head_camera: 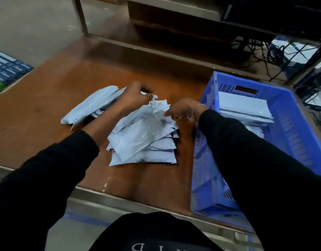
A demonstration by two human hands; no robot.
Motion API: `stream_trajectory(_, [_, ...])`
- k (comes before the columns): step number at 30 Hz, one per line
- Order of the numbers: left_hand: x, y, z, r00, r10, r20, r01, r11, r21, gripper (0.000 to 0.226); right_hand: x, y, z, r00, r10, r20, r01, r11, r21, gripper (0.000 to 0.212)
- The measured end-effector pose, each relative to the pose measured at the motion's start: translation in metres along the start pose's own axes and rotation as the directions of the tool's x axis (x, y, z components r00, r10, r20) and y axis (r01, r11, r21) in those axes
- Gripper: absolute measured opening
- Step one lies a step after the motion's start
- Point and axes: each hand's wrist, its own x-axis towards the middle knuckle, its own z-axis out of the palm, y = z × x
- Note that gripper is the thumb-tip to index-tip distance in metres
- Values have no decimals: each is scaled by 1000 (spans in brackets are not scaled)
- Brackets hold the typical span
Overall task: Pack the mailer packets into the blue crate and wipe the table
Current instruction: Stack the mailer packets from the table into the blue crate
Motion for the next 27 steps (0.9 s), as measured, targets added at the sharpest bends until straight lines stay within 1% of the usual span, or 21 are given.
stream_trajectory(3, [-3, -7, -7, 1000, 12, 18, -12, 1000, 24, 25, 9, -3, 15, 1000, 28, -12, -30, 973, -230, 23])
stream_trajectory(4, [-3, -9, -8, 999, 23, 32, -24, 999, 33, 25, 11, -2, 17, 999, 30, -16, -34, 960, -278, 18])
stream_trajectory(5, [-3, -12, -8, 998, 35, 47, -37, 998, 50, 26, 11, -2, 18, 999, 27, -32, -35, 956, -291, 16])
stream_trajectory(6, [-3, -13, -8, 997, 47, 65, -52, 996, 72, 28, 10, -2, 17, 999, 8, -52, -23, 957, -289, 20])
stream_trajectory(7, [-3, -14, -7, 995, 55, 87, -63, 994, 91, 31, 9, -2, 14, 998, 5, -66, -24, 956, -292, 29])
stream_trajectory(8, [-4, -14, -7, 992, 56, 117, -67, 993, 96, 36, 5, -3, 9, 996, 12, -89, -33, 969, -246, 33])
stream_trajectory(9, [-4, -15, -6, 987, 48, 156, -62, 994, 85, 42, 5, -3, 3, 993, -21, -120, -6, 976, -220, 31])
stream_trajectory(10, [-4, -15, -5, 979, 32, 201, -46, 997, 65, 48, 4, -3, -5, 989, -40, -142, 16, 986, -165, 24])
stream_trajectory(11, [-4, -16, -5, 970, 16, 244, -27, 999, 43, 55, 5, -2, -13, 988, -61, -144, 48, 995, -90, 17])
stream_trajectory(12, [-3, -16, -4, 960, 7, 279, -17, 999, 36, 62, 7, 0, -21, 983, -88, -159, 89, 996, -4, 14])
stream_trajectory(14, [-2, -13, -4, 947, 22, 321, -54, 994, 92, 71, 7, 4, -35, 969, -154, -191, 186, 970, 160, 9])
stream_trajectory(15, [-2, -10, -4, 943, 38, 331, -87, 987, 135, 70, 5, 6, -41, 962, -172, -215, 219, 951, 219, 11])
stream_trajectory(17, [0, -4, -5, 945, 62, 322, -127, 974, 187, 59, 4, 9, -52, 942, -170, -289, 260, 914, 311, 10])
stream_trajectory(19, [3, -2, -9, 955, 64, 290, -118, 978, 175, 47, 3, 11, -58, 924, -96, -370, 236, 905, 355, 12])
stream_trajectory(21, [5, -2, -15, 976, 60, 210, -90, 986, 141, 41, 2, 13, -56, 916, -31, -399, 175, 928, 329, 17])
stream_trajectory(22, [6, -3, -19, 986, 56, 154, -74, 991, 115, 40, 2, 13, -51, 926, 0, -378, 118, 950, 290, 19])
stream_trajectory(23, [7, -4, -24, 994, 42, 99, -49, 996, 76, 40, 3, 14, -42, 945, 34, -326, 50, 968, 247, 20])
stream_trajectory(24, [8, -6, -29, 998, 11, 54, -13, 999, 38, 42, 1, 14, -31, 971, 66, -231, -18, 979, 203, 23])
stream_trajectory(25, [10, -9, -34, 1000, -20, 23, 20, 1000, 2, 45, -1, 11, -18, 990, 95, -104, -80, 987, 143, 27])
stream_trajectory(26, [11, -12, -39, 999, -38, 3, 38, 999, -22, 48, -3, 9, -5, 993, 113, 17, -114, 991, 64, 29])
stream_trajectory(27, [11, -15, -44, 999, -48, -8, 47, 998, -36, 50, -3, 6, 8, 988, 124, 91, -123, 992, -16, 29])
